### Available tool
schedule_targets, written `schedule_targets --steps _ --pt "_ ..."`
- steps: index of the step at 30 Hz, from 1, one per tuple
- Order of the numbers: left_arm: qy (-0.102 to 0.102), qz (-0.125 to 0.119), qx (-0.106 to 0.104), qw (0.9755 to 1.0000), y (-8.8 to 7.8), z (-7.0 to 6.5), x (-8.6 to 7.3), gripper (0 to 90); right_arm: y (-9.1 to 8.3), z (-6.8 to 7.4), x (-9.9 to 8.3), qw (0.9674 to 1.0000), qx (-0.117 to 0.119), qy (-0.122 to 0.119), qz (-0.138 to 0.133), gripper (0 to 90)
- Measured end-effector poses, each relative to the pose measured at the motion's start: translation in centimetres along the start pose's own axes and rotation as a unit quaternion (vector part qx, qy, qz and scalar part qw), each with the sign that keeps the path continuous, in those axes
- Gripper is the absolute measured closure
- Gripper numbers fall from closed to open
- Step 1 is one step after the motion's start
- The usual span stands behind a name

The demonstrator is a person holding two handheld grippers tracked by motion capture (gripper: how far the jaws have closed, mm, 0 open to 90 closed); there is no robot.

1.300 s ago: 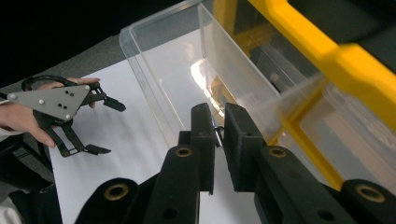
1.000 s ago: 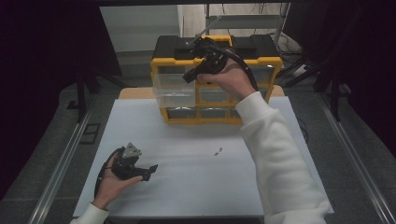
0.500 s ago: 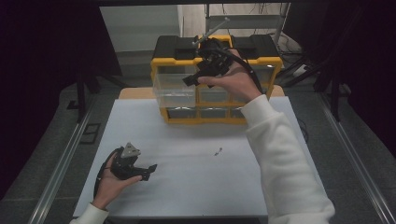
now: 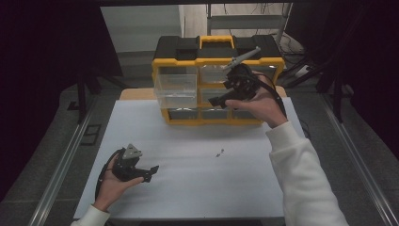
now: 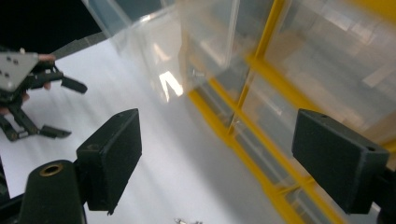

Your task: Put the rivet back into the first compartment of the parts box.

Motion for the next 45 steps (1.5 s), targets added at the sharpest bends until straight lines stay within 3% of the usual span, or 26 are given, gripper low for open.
schedule_targets --steps 7,14,25,30,32,39,40,45 --pt "-0.006 -0.004 0.001 1.0000 0.0 0.1 -0.1 9.9 1.8 1.3 -3.7 0.9999 0.004 0.000 0.009 16.1" --pt "-0.006 -0.007 -0.001 1.0000 -0.1 0.0 0.0 10.0 4.4 2.3 -8.4 0.9996 -0.001 0.022 0.019 16.7" --pt "-0.007 -0.006 0.000 1.0000 -0.1 0.0 0.0 10.0 8.0 3.3 -12.3 0.9976 0.002 0.030 0.062 16.9" --pt "-0.009 -0.008 0.000 0.9999 -0.1 -0.1 0.0 10.0 9.8 3.8 -14.1 0.9953 0.004 0.029 0.093 18.9" --pt "-0.008 -0.007 0.000 0.9999 -0.1 -0.1 0.0 10.0 10.5 3.9 -14.8 0.9928 0.002 0.027 0.117 19.6" --pt "-0.010 -0.008 0.002 0.9999 -0.2 0.1 0.0 10.0 12.5 3.8 -16.1 0.9881 0.005 0.039 0.148 25.4" --pt "-0.010 -0.008 0.002 0.9999 -0.2 0.1 0.0 10.0 12.6 3.6 -16.3 0.9878 -0.003 0.033 0.152 26.6" --pt "-0.006 -0.005 0.002 1.0000 -0.1 0.0 -0.1 10.0 13.5 3.7 -16.9 0.9838 -0.002 0.036 0.176 31.2"
Point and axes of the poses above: each handheld gripper's, and its own axes: y roughly forward along the jaws, x roughly out of its top, z roughly to its left, the point moved 5 cm from there along y, roughly forward along the jaws, and after that the axes turned 15 degrees about -y, right-handed, at the moved point
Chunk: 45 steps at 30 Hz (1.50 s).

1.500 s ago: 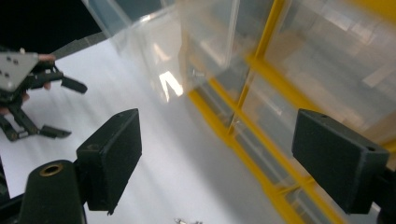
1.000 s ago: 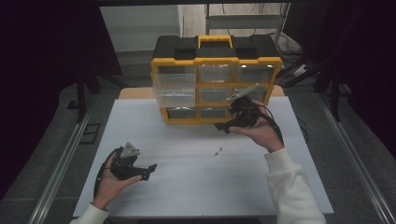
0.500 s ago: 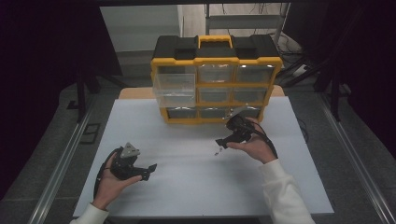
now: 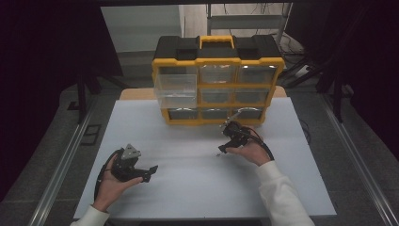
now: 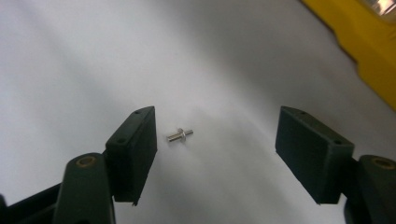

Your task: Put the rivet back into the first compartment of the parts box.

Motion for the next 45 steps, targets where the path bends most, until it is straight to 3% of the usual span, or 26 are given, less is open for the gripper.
schedule_targets --steps 11,17,34,45 --pt "0.002 -0.001 -0.001 1.0000 -0.1 0.0 0.1 10.1 1.0 0.6 0.0 0.9998 0.013 -0.005 0.016 40.3" --pt "-0.003 -0.005 0.001 1.0000 -0.3 0.3 0.1 10.2 1.5 0.9 0.0 0.9995 0.015 -0.011 0.027 49.0" --pt "0.003 -0.015 0.008 0.9998 -0.4 0.2 0.2 11.6 1.4 1.4 0.2 0.9984 0.044 -0.026 0.025 78.8" --pt "0.003 -0.017 0.008 0.9998 -0.4 0.3 0.2 11.8 1.3 1.2 0.1 0.9983 0.048 -0.024 0.022 81.0"
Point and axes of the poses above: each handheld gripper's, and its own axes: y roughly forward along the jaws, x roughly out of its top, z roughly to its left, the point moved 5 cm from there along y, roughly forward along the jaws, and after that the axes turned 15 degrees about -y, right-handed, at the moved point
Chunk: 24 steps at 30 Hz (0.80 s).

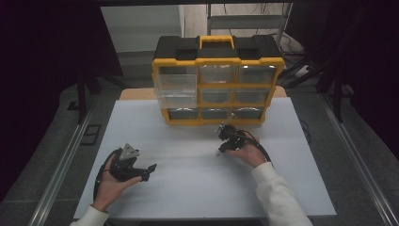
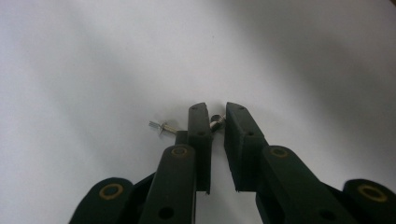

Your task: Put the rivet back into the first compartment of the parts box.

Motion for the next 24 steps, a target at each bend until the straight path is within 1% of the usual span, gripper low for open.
schedule_targets --steps 4,6,10,12,13,17,21,24 --pt "-0.001 -0.001 0.000 1.0000 0.0 0.0 0.0 11.8 -0.5 -0.1 0.0 0.9999 0.001 0.003 -0.010 81.1" --pt "-0.002 -0.001 0.001 1.0000 -0.1 0.1 0.0 11.8 -1.0 -0.2 0.0 0.9998 0.005 0.005 -0.020 81.1" --pt "-0.002 -0.001 -0.001 1.0000 -0.1 0.0 0.0 11.8 -2.4 -0.4 0.0 0.9990 0.009 0.013 -0.042 81.1" --pt "0.000 0.000 -0.002 1.0000 -0.1 -0.1 0.0 11.8 -3.0 -0.6 0.0 0.9981 0.012 0.009 -0.059 81.2" --pt "0.000 0.001 -0.003 1.0000 -0.1 -0.1 0.0 11.8 -3.5 -0.5 0.1 0.9974 0.024 0.017 -0.065 81.2" --pt "-0.001 0.001 -0.007 1.0000 0.0 -0.1 0.1 12.2 -5.2 -0.6 0.2 0.9956 0.026 0.019 -0.087 81.2" --pt "-0.001 0.003 -0.009 0.9999 -0.1 -0.3 0.0 12.2 -6.5 -0.7 0.3 0.9951 0.025 0.017 -0.094 81.2" --pt "-0.001 0.003 -0.010 0.9999 -0.1 -0.3 0.0 12.2 -7.8 -0.8 0.5 0.9945 0.022 0.014 -0.101 81.3"
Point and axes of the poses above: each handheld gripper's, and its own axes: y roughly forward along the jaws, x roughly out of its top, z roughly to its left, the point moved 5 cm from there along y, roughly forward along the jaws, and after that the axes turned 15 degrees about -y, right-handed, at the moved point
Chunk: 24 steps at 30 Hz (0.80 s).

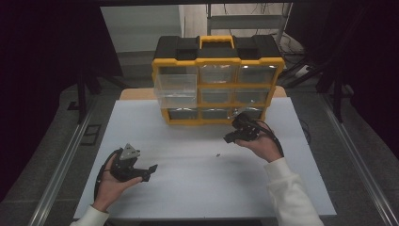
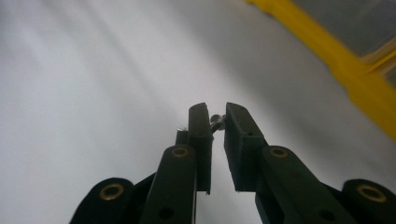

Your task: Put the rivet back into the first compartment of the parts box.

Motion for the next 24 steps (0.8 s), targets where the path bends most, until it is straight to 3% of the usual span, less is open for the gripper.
schedule_targets --steps 10,24 --pt "-0.003 -0.001 -0.002 1.0000 0.0 0.1 0.0 12.2 -4.3 -0.7 2.5 0.9997 -0.006 -0.008 -0.022 81.3" --pt "-0.006 -0.002 -0.001 1.0000 -0.1 0.2 0.0 12.4 -7.6 -1.4 6.6 0.9987 0.005 -0.029 -0.042 81.3"
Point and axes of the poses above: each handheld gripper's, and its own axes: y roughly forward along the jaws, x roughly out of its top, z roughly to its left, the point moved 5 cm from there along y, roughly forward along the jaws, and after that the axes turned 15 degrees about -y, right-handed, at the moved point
